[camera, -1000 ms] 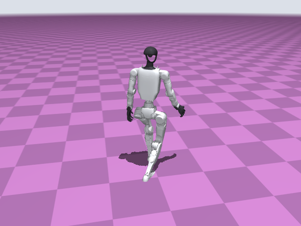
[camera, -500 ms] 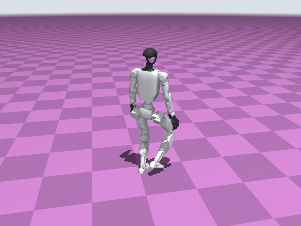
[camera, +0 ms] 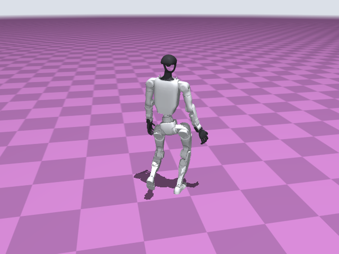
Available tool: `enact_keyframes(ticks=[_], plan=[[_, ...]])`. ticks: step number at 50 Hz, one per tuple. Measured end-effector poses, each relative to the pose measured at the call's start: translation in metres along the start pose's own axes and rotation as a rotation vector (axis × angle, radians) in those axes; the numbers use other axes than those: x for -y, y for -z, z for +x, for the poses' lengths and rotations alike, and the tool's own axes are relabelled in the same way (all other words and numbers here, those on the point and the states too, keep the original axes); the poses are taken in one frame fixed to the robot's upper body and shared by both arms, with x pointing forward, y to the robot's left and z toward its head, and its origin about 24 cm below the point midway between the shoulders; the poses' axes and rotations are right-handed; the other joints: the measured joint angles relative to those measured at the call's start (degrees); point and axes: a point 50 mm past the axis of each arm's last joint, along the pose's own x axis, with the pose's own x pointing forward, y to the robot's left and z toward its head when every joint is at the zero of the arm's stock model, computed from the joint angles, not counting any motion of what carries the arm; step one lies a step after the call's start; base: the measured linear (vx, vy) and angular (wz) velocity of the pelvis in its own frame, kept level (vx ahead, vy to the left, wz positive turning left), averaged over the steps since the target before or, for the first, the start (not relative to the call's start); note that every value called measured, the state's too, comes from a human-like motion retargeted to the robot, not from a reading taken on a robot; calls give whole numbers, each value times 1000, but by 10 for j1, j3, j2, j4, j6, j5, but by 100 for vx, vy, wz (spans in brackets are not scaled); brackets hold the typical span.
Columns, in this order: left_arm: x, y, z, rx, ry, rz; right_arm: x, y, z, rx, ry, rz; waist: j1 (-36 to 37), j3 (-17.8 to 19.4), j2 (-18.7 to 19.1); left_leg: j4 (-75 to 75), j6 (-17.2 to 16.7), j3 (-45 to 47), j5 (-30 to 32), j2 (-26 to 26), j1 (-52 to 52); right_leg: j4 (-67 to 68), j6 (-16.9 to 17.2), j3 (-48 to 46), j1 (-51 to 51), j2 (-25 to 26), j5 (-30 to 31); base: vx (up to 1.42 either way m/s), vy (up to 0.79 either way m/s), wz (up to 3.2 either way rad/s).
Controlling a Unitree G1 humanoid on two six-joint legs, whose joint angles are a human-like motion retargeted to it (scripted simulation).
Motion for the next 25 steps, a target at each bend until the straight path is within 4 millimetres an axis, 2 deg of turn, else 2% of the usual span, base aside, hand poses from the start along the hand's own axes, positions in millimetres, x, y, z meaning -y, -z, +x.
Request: enact_keyframes(ticks=[5, 8, 10, 14, 15, 17, 20, 22, 25], plan=[[-3, 12, -2, -14, -7, 0, -7, -37, 1, 122, -33, -9, 29, 7, -24, -35, 25, 40, -98, -30, -102, -34, 7, -2, 84, -11, -46, 57, -6, 43], [-6, 20, -4, -23, -18, -27, -13, -55, 0, 186, -51, 3, 41, 11, -44, -157, 14, 81, -135, -68, -134, -51, 16, -8, 131, -33, -75, 61, -3, 45], [-8, 25, -4, -32, -25, -47, -17, -65, -1, 221, -57, 23, 46, 9, -58, -269, 0, 109, -140, -95, -148, -69, 25, -19, 156, -52, -91, 62, -3, 58], [-9, 35, -6, -64, -33, -73, -25, -78, -4, 256, -70, 66, 43, -10, -91, -494, -24, 161, -113, -159, -167, -76, 43, -56, 178, -89, -116, 58, -1, 77], [-8, 39, -7, -74, -33, -78, -26, -77, -4, 254, -75, 75, 45, -11, -93, -500, -27, 167, -115, -159, -180, -60, 45, -63, 180, -92, -123, 57, -1, 57], [-11, 43, -8, -89, -38, -95, -30, -74, -5, 239, -84, 99, 49, -28, -121, -583, -15, 189, -77, -197, -153, -51, 49, -80, 184, -122, -127, 63, -2, 45], [-10, 54, -10, -124, -33, -138, -33, -54, -4, 173, -92, 107, 58, -36, -142, -519, 11, 190, -62, -209, -165, 16, 55, -87, 188, -158, -117, 58, -3, 40], [-12, 61, -12, -145, -29, -166, -34, -34, -4, 98, -109, 112, 61, -39, -166, -502, 33, 189, -67, -238, -154, 89, 68, -83, 184, -201, -65, 55, 2, 51], [-20, 64, -14, -158, -32, -196, -37, -4, -6, -22, -149, 132, 52, -26, -230, -562, 70, 202, -57, -330, -90, 239, 107, -46, 152, -311, 86, 44, 7, 70]])
